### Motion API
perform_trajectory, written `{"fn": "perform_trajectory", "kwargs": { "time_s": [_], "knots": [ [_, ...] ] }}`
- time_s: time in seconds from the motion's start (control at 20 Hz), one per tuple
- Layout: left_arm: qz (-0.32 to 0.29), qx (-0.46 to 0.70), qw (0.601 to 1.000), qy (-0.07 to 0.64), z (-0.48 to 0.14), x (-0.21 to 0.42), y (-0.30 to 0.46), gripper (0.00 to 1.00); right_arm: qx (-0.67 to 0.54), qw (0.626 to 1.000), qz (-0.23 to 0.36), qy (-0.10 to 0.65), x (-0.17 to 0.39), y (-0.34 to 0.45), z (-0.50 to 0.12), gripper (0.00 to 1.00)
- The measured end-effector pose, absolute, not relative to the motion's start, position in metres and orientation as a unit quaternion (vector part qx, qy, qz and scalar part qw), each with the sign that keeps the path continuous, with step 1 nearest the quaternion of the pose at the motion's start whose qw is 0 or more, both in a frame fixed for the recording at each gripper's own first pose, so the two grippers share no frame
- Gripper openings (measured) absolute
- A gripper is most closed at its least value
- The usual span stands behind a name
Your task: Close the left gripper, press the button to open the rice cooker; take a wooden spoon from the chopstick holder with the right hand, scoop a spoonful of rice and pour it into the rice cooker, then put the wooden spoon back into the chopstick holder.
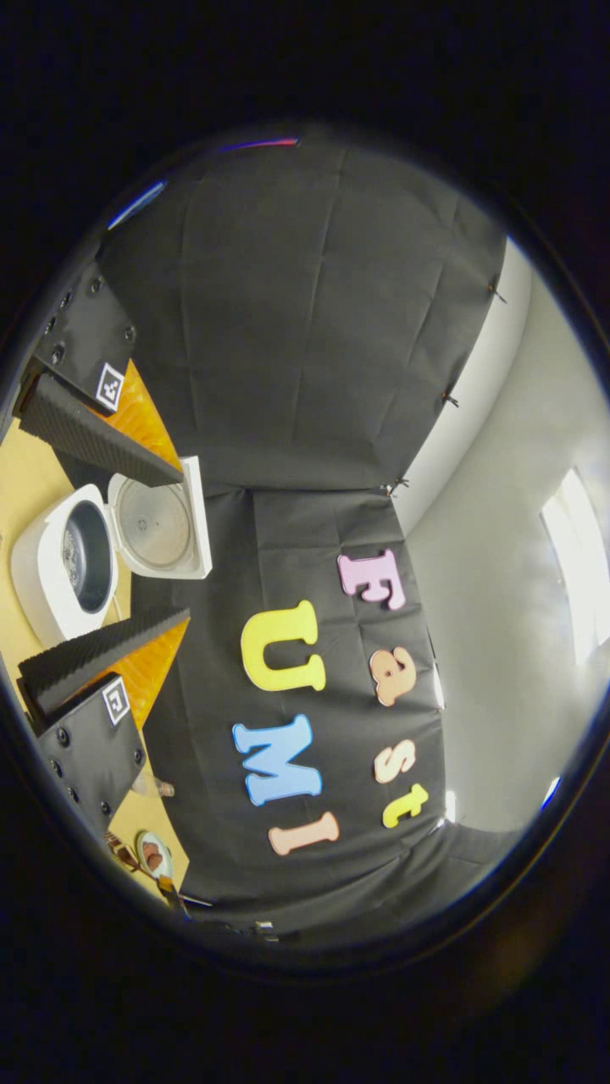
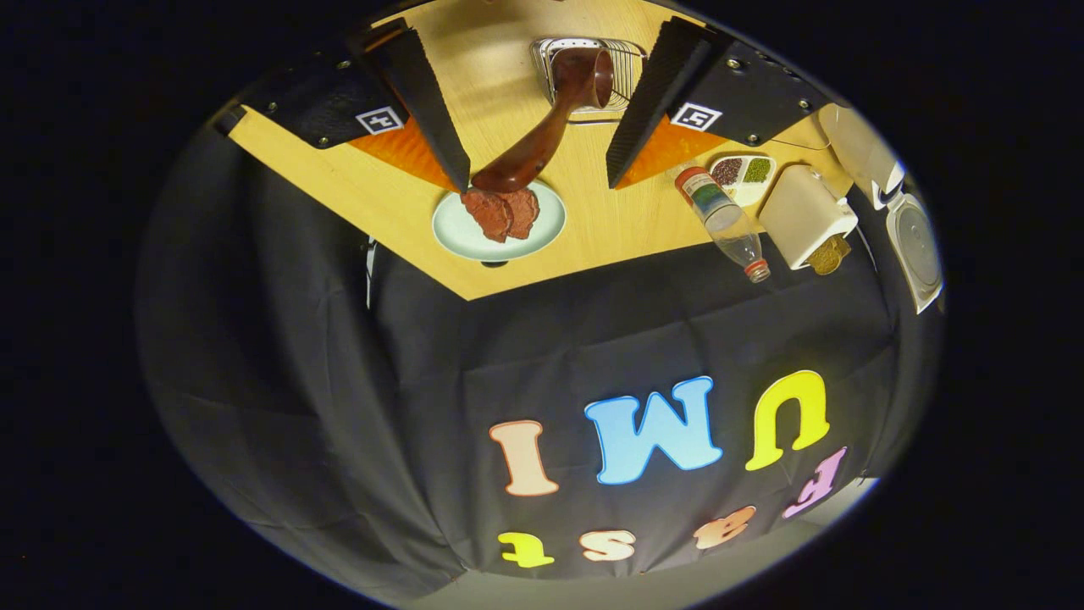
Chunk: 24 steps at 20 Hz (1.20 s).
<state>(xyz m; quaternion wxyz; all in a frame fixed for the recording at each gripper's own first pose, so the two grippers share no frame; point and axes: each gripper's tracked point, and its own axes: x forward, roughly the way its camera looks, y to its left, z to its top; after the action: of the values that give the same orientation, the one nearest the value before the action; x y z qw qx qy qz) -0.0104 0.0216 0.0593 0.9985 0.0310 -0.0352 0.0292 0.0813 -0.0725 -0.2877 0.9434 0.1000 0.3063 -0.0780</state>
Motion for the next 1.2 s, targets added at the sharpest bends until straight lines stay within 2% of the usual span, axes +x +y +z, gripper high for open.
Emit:
{"fn": "perform_trajectory", "kwargs": {
  "time_s": [0.1, 0.15, 0.2, 0.25, 0.4, 0.5, 0.55, 0.6, 0.65, 0.9, 1.2],
  "knots": [
    [0.036, 0.036, 0.998, -0.033, 0.059, -0.012, 0.025, 0.98, 0.118, 0.937, -0.075, 0.319, 0.080, -0.069, -0.296, 0.98],
    [0.041, 0.040, 0.998, -0.032, 0.059, -0.012, 0.028, 0.98, 0.125, 0.934, -0.076, 0.326, 0.080, -0.068, -0.302, 0.86],
    [0.043, 0.043, 0.998, -0.031, 0.059, -0.012, 0.030, 0.99, 0.134, 0.930, -0.074, 0.333, 0.079, -0.066, -0.304, 0.80],
    [0.044, 0.046, 0.998, -0.031, 0.058, -0.015, 0.030, 0.98, 0.143, 0.926, -0.067, 0.343, 0.079, -0.061, -0.310, 0.68],
    [0.044, 0.046, 0.998, -0.029, 0.058, -0.015, 0.030, 0.96, 0.151, 0.915, -0.056, 0.369, 0.078, -0.055, -0.322, 0.68],
    [0.047, 0.044, 0.998, -0.029, 0.057, -0.015, 0.034, 0.98, 0.178, 0.908, -0.041, 0.377, 0.081, -0.048, -0.325, 0.21],
    [0.046, 0.042, 0.998, -0.029, 0.057, -0.015, 0.034, 0.98, 0.177, 0.905, -0.033, 0.385, 0.076, -0.041, -0.328, 0.27],
    [0.046, 0.039, 0.998, -0.028, 0.056, -0.015, 0.035, 0.98, 0.181, 0.907, -0.041, 0.378, 0.086, -0.044, -0.328, 0.27],
    [0.046, 0.038, 0.998, -0.027, 0.056, -0.015, 0.036, 0.98, 0.179, 0.906, -0.036, 0.381, 0.083, -0.046, -0.321, 0.11],
    [0.043, 0.035, 0.998, -0.030, 0.055, -0.012, 0.046, 0.98, 0.138, 0.924, -0.031, 0.356, 0.080, -0.040, -0.289, 0.11],
    [0.033, 0.019, 0.999, -0.030, 0.044, -0.008, 0.054, 0.98, 0.079, 0.953, -0.013, 0.291, 0.086, -0.025, -0.220, 0.11]
  ]
}}
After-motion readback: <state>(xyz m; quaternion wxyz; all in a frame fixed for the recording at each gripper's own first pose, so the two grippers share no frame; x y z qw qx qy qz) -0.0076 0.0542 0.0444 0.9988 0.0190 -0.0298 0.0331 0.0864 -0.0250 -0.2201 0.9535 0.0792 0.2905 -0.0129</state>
